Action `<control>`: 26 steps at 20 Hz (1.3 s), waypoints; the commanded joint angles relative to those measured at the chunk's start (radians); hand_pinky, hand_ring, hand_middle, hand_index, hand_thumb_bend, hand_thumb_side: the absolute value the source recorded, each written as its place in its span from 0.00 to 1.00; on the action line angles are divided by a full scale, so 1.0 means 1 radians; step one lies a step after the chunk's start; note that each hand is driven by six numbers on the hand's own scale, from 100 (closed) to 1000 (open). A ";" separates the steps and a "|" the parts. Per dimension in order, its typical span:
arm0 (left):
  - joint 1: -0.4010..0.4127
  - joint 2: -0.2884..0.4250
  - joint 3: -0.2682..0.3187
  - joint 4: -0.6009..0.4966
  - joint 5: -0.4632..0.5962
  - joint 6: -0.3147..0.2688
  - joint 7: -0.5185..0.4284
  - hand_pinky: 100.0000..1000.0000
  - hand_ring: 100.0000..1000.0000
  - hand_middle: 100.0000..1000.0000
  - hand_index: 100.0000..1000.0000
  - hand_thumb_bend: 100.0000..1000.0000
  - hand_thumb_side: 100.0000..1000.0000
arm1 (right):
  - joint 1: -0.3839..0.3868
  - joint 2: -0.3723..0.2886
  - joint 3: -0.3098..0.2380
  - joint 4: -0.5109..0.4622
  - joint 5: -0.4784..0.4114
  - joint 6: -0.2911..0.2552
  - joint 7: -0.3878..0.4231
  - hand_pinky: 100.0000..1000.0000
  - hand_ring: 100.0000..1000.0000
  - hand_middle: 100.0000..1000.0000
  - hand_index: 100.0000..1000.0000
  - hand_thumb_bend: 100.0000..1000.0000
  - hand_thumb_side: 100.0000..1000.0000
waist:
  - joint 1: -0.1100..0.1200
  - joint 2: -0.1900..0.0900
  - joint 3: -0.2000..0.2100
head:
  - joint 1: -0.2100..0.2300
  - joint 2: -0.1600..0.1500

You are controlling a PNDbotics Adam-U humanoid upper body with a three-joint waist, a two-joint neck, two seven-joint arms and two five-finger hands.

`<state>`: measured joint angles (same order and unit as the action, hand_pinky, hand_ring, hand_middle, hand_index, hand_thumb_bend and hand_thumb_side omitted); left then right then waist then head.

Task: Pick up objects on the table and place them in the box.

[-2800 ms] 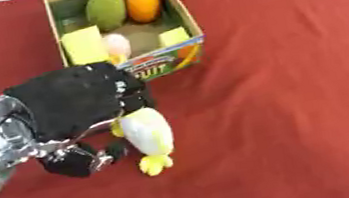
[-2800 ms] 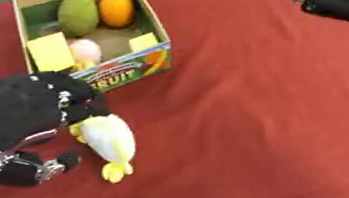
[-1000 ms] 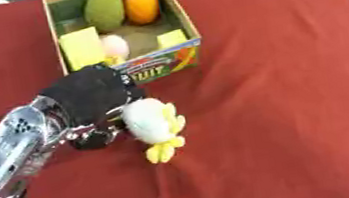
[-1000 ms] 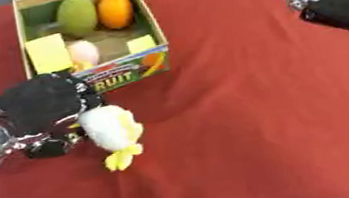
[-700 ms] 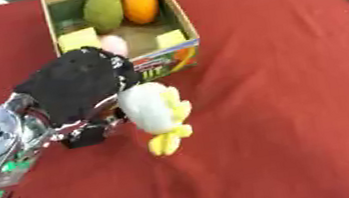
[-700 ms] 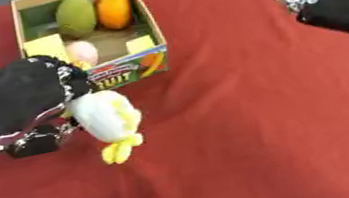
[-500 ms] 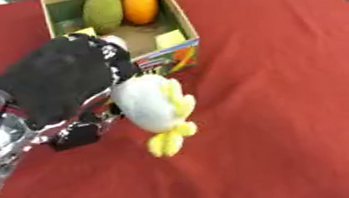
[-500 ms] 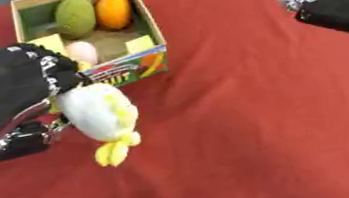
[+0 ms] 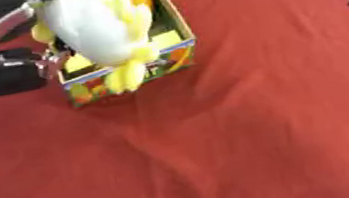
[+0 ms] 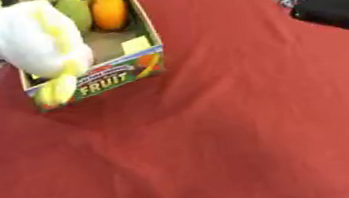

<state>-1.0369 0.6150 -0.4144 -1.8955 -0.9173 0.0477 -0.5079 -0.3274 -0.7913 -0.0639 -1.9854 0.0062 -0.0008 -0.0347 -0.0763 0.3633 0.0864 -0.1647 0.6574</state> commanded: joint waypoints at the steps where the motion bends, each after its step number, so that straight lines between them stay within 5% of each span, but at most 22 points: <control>1: -0.044 0.001 0.017 0.065 -0.029 0.015 0.031 0.64 0.57 0.44 0.54 0.00 0.00 | -0.016 -0.036 -0.009 -0.015 -0.004 -0.004 0.004 0.92 0.88 0.54 0.82 0.00 0.42 | 0.003 -0.018 -0.004 | 0.007 -0.018; 15: -0.090 -0.080 0.048 0.413 -0.219 0.028 0.227 0.69 0.62 0.50 0.62 0.00 0.04 | -0.076 -0.027 0.004 -0.015 -0.016 -0.026 0.019 0.92 0.88 0.54 0.82 0.00 0.42 | 0.000 0.024 -0.052 | 0.076 -0.055; 19: -0.097 -0.101 0.046 0.513 -0.252 -0.004 0.283 0.75 0.70 0.60 0.72 0.21 0.12 | -0.072 -0.025 0.000 -0.015 -0.014 -0.022 0.017 0.92 0.88 0.54 0.82 0.00 0.42 | 0.003 0.032 -0.057 | 0.079 -0.056; 21: -0.101 -0.107 0.035 0.564 -0.269 -0.034 0.313 0.81 0.80 0.73 0.83 0.38 0.26 | -0.070 -0.025 -0.001 -0.015 -0.013 -0.022 0.016 0.92 0.88 0.54 0.82 0.00 0.42 | 0.004 0.033 -0.056 | 0.077 -0.056; 22: -0.098 -0.109 0.029 0.588 -0.279 -0.048 0.319 0.97 0.94 0.86 0.94 0.57 0.43 | -0.071 -0.025 -0.001 -0.015 -0.013 -0.022 0.016 0.92 0.88 0.54 0.82 0.00 0.43 | 0.004 0.033 -0.056 | 0.077 -0.055; 25: -0.099 -0.118 0.026 0.656 -0.301 -0.094 0.290 1.00 1.00 0.93 0.98 0.64 0.58 | -0.070 -0.025 -0.001 -0.015 -0.015 -0.023 0.016 0.92 0.88 0.54 0.82 0.00 0.43 | 0.003 0.030 -0.056 | 0.074 -0.051; 26: -0.102 -0.119 0.032 0.665 -0.309 -0.109 0.277 1.00 1.00 0.95 0.99 0.75 0.74 | -0.069 -0.025 -0.001 -0.015 -0.015 -0.022 0.015 0.92 0.88 0.54 0.82 0.00 0.43 | 0.003 0.029 -0.055 | 0.073 -0.050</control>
<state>-1.1147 0.4899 -0.3893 -1.2416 -1.2143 -0.0424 -0.2235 -0.3899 -0.7905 -0.0543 -1.9855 -0.0029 -0.0206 -0.0164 -0.0764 0.4060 0.0323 -0.0891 0.6140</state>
